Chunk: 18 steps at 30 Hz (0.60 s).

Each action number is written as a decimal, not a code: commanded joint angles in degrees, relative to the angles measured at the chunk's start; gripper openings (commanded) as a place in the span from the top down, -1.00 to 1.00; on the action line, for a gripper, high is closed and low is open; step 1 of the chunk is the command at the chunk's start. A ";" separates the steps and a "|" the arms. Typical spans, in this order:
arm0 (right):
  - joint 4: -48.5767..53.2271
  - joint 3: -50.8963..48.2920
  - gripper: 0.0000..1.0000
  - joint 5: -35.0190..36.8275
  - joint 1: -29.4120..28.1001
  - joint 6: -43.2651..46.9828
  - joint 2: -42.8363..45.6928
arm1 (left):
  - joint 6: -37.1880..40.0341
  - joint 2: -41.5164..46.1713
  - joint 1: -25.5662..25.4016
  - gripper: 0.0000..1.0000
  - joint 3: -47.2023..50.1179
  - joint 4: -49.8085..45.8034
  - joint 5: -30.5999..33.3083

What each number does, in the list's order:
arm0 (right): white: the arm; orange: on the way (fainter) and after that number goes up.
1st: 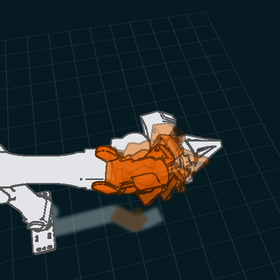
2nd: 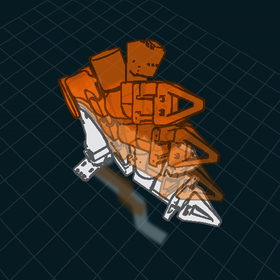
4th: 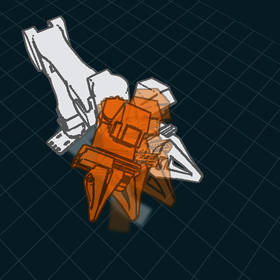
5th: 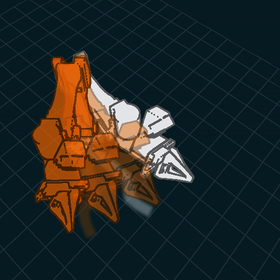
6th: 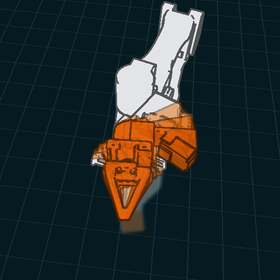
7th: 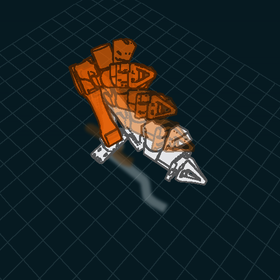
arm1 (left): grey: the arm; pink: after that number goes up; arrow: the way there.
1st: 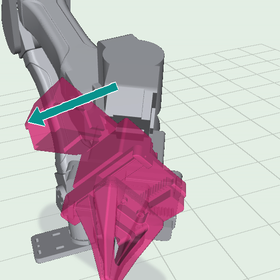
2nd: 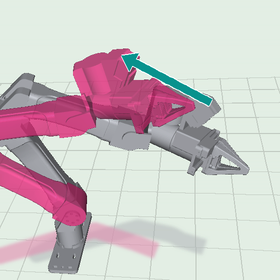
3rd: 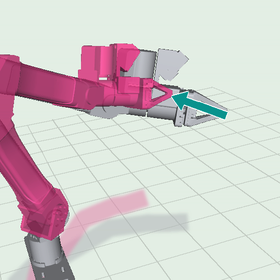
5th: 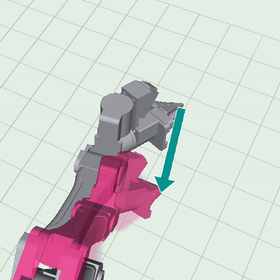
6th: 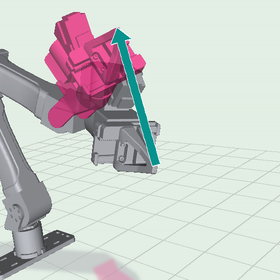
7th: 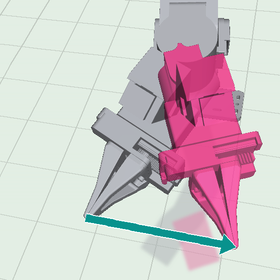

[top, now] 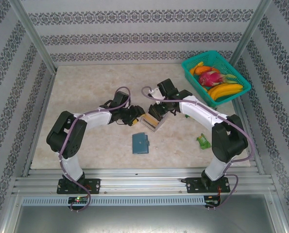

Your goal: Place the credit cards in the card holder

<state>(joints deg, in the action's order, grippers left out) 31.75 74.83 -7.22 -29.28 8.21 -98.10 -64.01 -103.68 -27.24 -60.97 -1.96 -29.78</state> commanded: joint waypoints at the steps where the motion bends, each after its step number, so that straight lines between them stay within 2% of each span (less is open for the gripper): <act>1: 1.09 1.20 1.00 4.60 -0.69 4.84 -1.47 | 1.96 -1.11 0.61 -0.12 -1.82 -1.24 -0.68; 4: 2.78 2.21 1.00 6.90 -1.46 5.14 -2.99 | 1.96 -2.19 0.55 -0.11 -2.18 -0.86 -1.56; 13: 3.63 4.65 1.00 3.47 -1.62 4.61 -2.48 | 1.78 -3.79 0.60 -0.11 -2.40 0.28 -2.91; 18: 3.43 3.24 1.00 4.31 -1.88 3.94 -3.14 | 1.78 -3.03 0.44 -0.11 -1.98 0.59 -2.94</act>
<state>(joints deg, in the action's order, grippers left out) 34.20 77.95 -3.27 -30.65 12.36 -100.29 -63.33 -106.41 -27.24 -62.08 -1.93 -31.73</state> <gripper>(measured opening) 0.048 0.555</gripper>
